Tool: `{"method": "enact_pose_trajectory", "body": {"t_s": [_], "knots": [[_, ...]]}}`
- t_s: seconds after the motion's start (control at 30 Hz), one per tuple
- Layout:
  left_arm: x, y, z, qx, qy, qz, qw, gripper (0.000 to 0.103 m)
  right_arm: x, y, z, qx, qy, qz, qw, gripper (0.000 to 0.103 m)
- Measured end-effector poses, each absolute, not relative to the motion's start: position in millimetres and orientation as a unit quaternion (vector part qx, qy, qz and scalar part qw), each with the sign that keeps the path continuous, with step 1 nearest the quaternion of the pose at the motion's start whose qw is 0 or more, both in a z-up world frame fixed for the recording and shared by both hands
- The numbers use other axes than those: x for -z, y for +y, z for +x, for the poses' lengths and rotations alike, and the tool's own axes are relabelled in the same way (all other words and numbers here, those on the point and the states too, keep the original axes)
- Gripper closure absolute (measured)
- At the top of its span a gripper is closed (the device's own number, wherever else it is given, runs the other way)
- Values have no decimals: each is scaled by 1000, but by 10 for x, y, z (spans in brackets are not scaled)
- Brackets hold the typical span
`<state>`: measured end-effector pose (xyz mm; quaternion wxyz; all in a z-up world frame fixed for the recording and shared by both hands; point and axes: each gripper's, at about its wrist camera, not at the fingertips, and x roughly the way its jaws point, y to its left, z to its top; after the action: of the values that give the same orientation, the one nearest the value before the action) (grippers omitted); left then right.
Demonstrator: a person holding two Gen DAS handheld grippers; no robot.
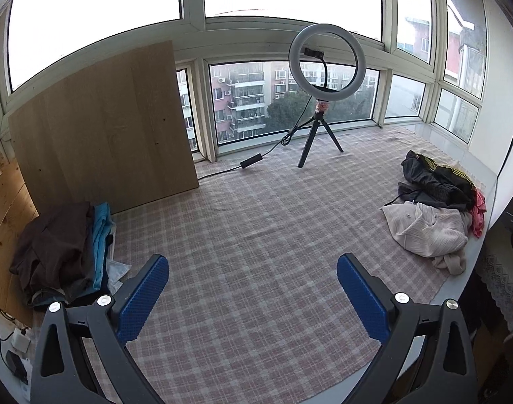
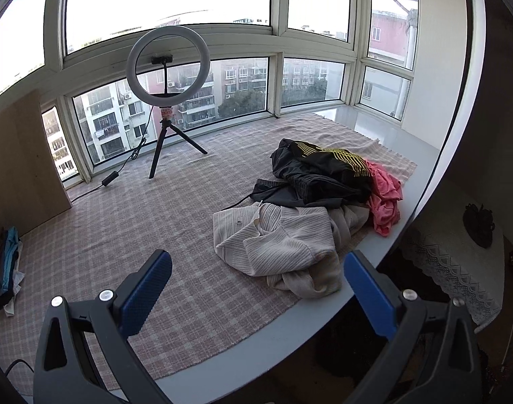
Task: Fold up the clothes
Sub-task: 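Move both tools toward the clothes heap by the window, then grasp the cream ribbed sweater with the right gripper and lift it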
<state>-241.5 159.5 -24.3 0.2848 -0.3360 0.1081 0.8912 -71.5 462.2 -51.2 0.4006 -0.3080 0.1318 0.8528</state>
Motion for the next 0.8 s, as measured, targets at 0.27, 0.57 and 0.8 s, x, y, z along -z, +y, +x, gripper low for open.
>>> {"method": "enact_pose_trajectory", "body": {"t_s": [0.27,0.57,0.8], "knots": [[341,1894,-2783,-879,113,-352,302,4,855,5082,-484,-852,153,-333,375,0],[433,2122,-2933,-889,131,-363,248,3,1633,5851,-770,-817,92,-452,347,29],[440,2406,-2828,-894,137,-373,208,3,1813,6685,-1070,-814,170,-477,285,67]]}}
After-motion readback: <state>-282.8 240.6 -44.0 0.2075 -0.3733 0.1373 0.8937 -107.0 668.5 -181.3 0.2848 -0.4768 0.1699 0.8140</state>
